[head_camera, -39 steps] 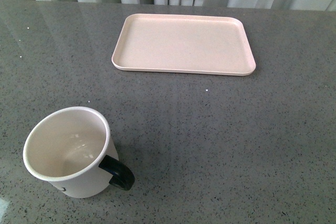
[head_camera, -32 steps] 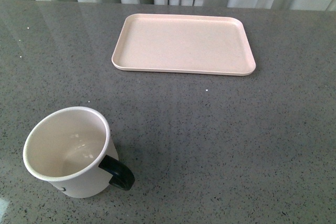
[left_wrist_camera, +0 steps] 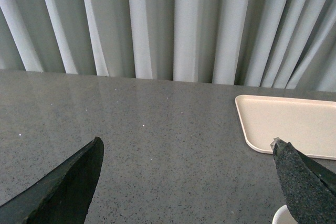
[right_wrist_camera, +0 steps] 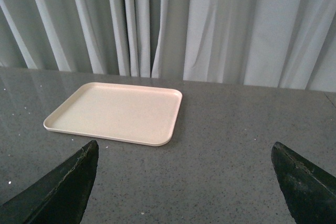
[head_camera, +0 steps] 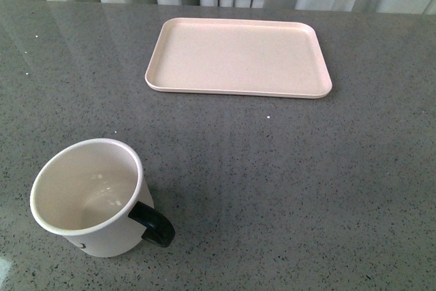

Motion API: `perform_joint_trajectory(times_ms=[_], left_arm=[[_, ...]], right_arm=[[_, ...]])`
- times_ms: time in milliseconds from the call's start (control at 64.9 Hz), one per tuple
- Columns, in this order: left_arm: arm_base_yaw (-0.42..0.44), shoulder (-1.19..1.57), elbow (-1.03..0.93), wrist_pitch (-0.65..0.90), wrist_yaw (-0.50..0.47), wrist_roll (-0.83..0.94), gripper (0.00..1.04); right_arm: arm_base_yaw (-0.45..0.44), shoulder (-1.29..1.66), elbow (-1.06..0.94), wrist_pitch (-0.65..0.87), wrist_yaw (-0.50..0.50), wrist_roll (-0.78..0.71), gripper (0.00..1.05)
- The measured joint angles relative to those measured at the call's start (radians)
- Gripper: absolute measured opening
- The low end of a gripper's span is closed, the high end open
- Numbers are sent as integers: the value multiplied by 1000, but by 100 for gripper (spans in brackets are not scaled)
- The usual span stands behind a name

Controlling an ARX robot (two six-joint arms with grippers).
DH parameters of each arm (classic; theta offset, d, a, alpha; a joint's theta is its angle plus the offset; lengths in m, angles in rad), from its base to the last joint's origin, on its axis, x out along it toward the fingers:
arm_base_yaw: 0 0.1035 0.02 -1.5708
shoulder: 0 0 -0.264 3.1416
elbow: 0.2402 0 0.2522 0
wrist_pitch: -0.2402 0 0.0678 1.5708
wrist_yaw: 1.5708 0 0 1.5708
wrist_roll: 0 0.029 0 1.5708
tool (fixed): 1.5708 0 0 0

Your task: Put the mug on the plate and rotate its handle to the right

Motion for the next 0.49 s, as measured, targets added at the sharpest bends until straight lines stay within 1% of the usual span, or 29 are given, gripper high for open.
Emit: perform_joint_trajectory(times_ms=[92,139,154,216,262,370,493], left_arm=[[0,2,1,-2,2,-3,96],[5,64,56,-150,40,-56,96],[6,110,91,-222,55,-90,96],[14,293,199,-396,95,-145,96],[16,398,246,-406,106,-150,96],[14,574,335,-355,161,-122,96],[-19,772,418,-325,192,-66,96]], right_arm=[[0,0,0,0,0,0,96],[0,0,0,0,0,0,96],[0,0,0,0,0,0,96],[0,0,0,0,-1,0,96],[0,0,0,0,0,0,96],[0,0,0,0,0,0,96],[0,0,0,0,0,0,96]])
